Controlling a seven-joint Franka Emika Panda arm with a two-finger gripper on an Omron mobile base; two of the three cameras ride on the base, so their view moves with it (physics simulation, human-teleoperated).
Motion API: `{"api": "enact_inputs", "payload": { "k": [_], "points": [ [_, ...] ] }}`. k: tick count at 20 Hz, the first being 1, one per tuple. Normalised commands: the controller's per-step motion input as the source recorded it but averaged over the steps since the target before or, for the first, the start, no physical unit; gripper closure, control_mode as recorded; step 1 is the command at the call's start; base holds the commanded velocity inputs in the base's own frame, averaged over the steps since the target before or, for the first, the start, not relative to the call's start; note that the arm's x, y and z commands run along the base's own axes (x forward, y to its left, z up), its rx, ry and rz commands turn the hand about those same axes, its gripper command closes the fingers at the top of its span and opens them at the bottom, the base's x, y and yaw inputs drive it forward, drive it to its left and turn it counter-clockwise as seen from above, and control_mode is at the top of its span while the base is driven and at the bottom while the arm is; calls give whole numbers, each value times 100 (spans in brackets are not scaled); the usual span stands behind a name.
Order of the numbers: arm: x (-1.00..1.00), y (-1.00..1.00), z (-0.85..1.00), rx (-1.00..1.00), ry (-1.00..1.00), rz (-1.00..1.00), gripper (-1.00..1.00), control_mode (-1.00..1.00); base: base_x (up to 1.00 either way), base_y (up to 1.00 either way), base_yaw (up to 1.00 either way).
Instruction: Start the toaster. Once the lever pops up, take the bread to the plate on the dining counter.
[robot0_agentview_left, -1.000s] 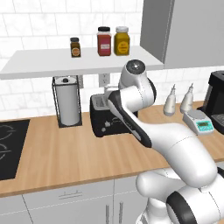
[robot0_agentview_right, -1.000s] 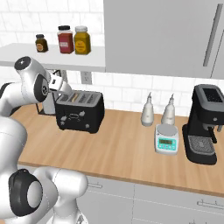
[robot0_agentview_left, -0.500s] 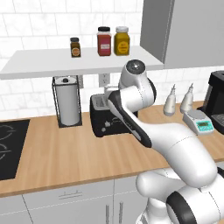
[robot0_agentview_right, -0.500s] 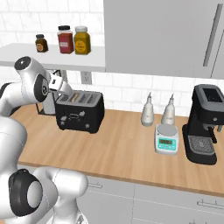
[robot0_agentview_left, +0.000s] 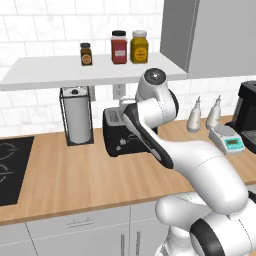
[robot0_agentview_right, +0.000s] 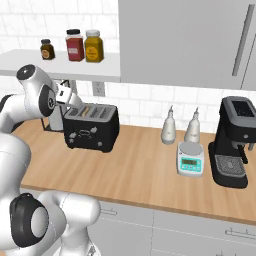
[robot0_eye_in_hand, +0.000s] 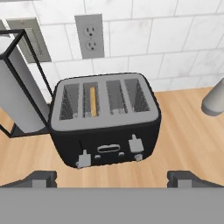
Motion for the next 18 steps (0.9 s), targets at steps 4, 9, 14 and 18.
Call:
{"api": "enact_inputs", "payload": {
  "k": [4,9,14,18],
  "points": [
    [0,0,0,0,0,0,-100,-100,0,0,0],
    [0,0,0,0,0,0,-100,-100,0,0,0],
    [0,0,0,0,0,0,-100,-100,0,0,0],
    [0,0,0,0,0,0,-100,-100,0,0,0]
  ]
}}
